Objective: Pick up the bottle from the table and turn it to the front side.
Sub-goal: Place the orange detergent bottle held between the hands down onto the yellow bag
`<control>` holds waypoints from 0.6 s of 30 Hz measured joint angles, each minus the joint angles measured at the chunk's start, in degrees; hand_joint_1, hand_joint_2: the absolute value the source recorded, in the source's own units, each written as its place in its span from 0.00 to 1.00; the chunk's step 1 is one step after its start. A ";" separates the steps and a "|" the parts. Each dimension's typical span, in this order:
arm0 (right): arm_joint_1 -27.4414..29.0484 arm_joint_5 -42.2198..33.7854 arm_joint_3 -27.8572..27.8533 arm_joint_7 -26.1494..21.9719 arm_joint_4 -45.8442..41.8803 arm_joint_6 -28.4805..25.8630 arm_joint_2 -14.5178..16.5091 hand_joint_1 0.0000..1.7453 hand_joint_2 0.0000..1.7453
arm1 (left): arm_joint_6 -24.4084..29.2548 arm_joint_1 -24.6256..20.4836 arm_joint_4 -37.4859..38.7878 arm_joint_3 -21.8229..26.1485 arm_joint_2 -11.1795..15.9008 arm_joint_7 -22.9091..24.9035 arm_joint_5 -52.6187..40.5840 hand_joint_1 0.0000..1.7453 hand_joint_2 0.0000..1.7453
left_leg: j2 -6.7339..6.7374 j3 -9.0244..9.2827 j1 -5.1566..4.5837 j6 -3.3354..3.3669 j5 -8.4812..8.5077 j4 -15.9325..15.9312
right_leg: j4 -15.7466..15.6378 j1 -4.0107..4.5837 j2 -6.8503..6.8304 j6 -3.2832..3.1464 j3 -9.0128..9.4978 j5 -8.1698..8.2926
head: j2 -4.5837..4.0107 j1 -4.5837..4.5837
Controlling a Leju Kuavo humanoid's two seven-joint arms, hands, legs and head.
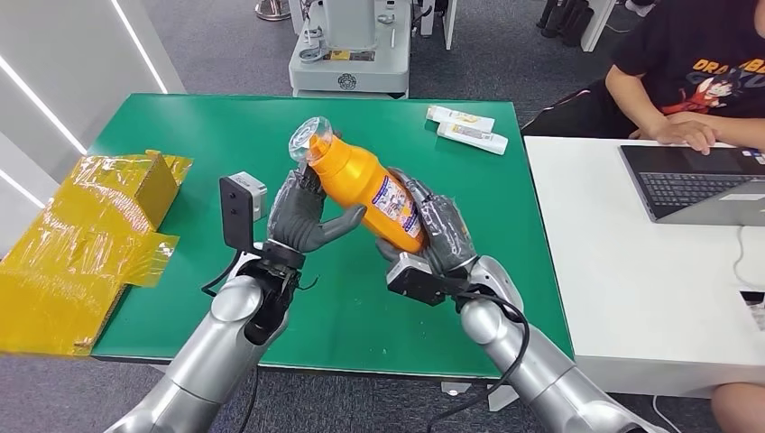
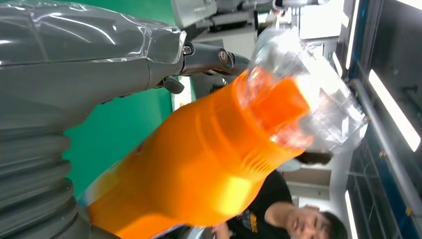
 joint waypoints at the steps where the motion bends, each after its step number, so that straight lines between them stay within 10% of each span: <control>1: 0.26 0.02 0.02 0.02 -0.20 0.04 0.03 1.00 1.00 | 0.62 -0.04 0.00 0.01 0.08 -0.09 -0.16 0.00 1.00 | 0.00 0.00 0.00 0.00 0.00 0.00 | 0.00 0.00 0.00 0.00 0.00 0.00 | 0.00 0.01; 18: 1.78 -0.55 0.23 0.52 -1.27 0.98 0.35 1.00 1.00 | 3.34 -0.14 0.31 0.85 1.44 -0.23 -1.31 0.00 1.00 | 0.00 0.00 0.00 0.00 0.01 0.00 | 0.02 0.00 -0.01 0.00 0.00 0.00 | 0.00 0.01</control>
